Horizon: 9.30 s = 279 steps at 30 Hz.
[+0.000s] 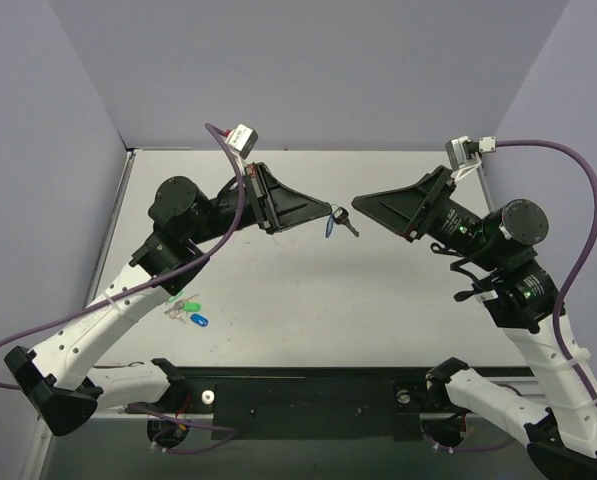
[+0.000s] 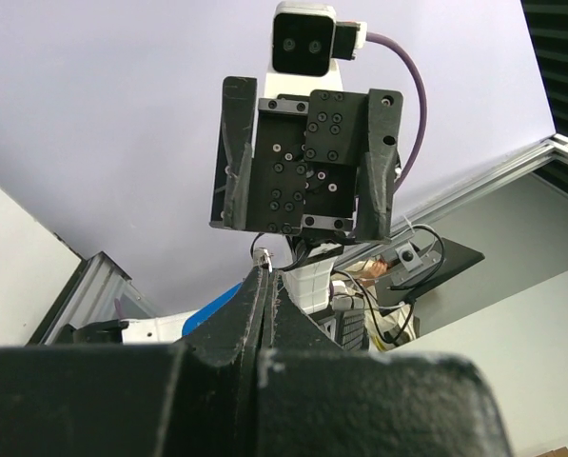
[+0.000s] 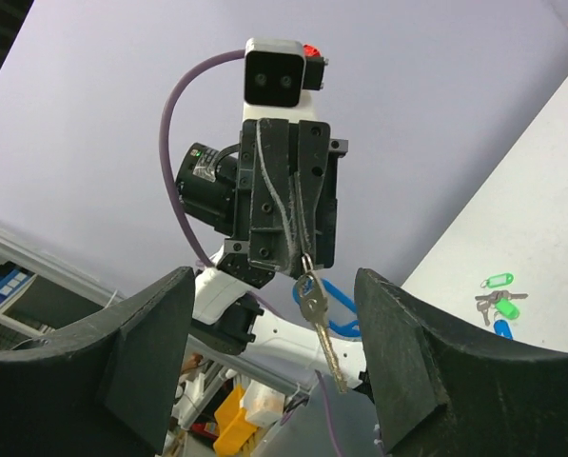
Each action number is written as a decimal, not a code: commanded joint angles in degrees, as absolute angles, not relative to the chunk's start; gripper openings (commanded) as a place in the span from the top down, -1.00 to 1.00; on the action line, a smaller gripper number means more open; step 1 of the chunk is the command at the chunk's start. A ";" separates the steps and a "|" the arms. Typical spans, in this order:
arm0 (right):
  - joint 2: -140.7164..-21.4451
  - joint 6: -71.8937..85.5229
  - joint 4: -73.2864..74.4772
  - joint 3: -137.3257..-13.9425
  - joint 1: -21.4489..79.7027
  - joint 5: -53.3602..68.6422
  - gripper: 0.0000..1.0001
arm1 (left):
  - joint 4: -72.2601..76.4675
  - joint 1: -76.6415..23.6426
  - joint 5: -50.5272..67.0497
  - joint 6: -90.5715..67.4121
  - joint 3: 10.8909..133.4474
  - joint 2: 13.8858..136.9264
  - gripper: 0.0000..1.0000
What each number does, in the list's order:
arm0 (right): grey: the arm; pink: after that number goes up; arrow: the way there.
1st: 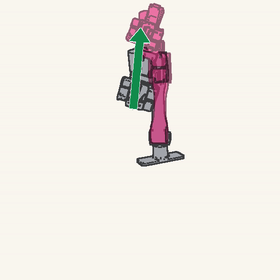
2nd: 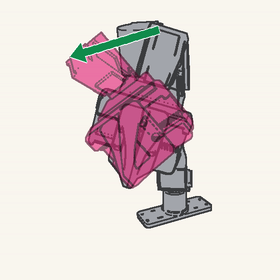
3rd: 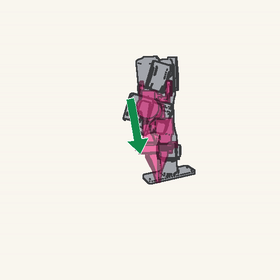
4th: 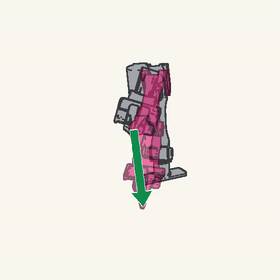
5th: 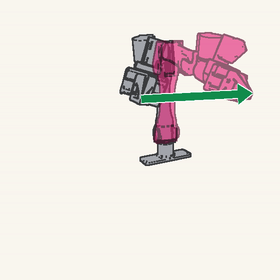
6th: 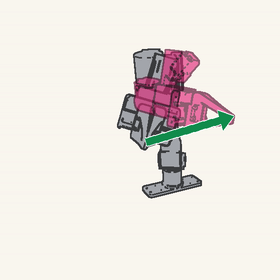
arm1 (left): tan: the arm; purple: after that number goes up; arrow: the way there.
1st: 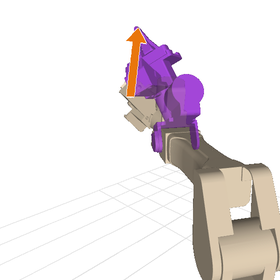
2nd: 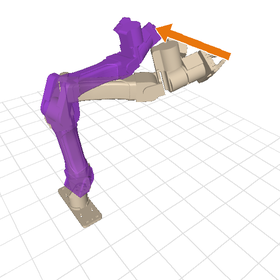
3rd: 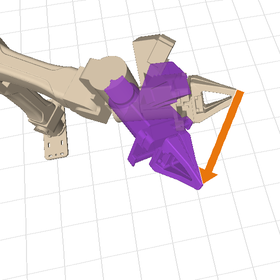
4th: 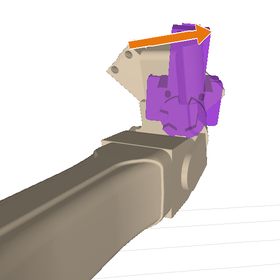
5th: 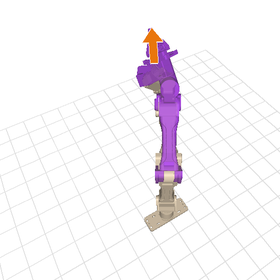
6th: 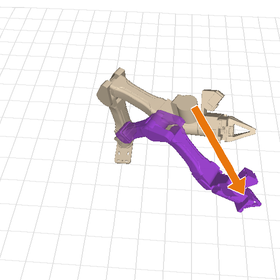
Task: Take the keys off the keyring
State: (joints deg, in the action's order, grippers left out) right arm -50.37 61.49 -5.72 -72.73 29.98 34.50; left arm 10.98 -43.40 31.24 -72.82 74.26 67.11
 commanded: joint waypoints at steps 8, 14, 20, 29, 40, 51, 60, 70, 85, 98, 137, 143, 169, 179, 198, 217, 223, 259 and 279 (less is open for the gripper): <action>-51.59 65.48 -16.26 -71.02 30.41 34.19 0.09 | 16.96 -42.98 26.28 -74.00 73.57 65.30 1.00; -52.29 64.34 -15.73 -71.54 32.34 33.31 0.31 | 20.04 -43.15 24.35 -75.59 73.04 66.71 1.00; -53.79 63.72 -16.00 -72.33 33.49 32.96 0.49 | 20.48 -43.24 23.82 -75.67 73.57 67.33 1.00; -54.67 63.63 -16.08 -72.68 33.66 32.61 0.56 | 19.86 -43.16 23.38 -75.15 72.86 66.53 1.00; -55.11 63.46 -16.08 -73.04 33.66 32.08 0.68 | 16.97 -43.42 23.03 -72.95 73.91 66.36 1.00; -55.55 63.46 -14.86 -73.30 33.75 33.40 1.00 | 15.30 -43.59 22.24 -71.46 74.00 65.39 1.00; -55.02 57.93 -7.57 -73.74 34.01 38.31 1.00 | 0.74 -43.24 30.49 -61.45 82.43 67.23 1.00; -52.65 47.55 6.85 -73.48 34.19 42.01 1.00 | -17.49 -42.89 42.97 -49.22 92.20 69.79 1.00; -53.00 48.68 8.11 -74.62 33.31 36.48 1.00 | 4.32 -41.49 32.09 -59.13 78.16 61.18 -0.18; -54.93 61.61 -13.80 -73.30 34.98 37.79 1.00 | 26.87 -42.97 15.65 -68.90 63.20 55.63 0.02; -57.57 63.46 -20.13 -76.20 37.00 37.09 1.00 | 30.59 -48.52 9.33 -65.13 63.46 58.10 -0.16; -58.44 64.95 -22.58 -76.12 37.18 37.35 1.00 | 32.16 -48.60 11.77 -66.61 63.98 59.94 -0.05; -58.53 65.13 -23.38 -74.62 37.35 37.18 1.00 | 32.61 -49.22 10.99 -64.69 65.83 59.50 -0.10; -58.18 65.13 -23.38 -74.09 37.35 36.91 1.00 | 32.35 -49.04 8.70 -64.43 65.21 58.18 -0.09; -59.33 65.04 -23.82 -74.18 37.97 36.83 1.00 | 35.60 -49.13 11.25 -66.44 65.48 60.82 0.02; -59.41 64.43 -23.73 -73.48 38.32 36.56 1.00 | 36.03 -49.22 11.51 -67.58 64.95 60.38 0.56; -60.12 64.25 -23.38 -74.09 38.41 36.56 1.00 | 37.27 -49.74 11.69 -68.55 63.81 59.94 1.00; -50.19 46.23 9.31 -70.75 38.32 37.27 1.00 | 14.51 -49.75 45.87 -58.80 76.11 62.31 1.00; -48.43 46.93 10.56 -70.14 38.32 29.45 1.00 | 9.83 -44.31 18.12 -59.41 69.98 54.42 -0.43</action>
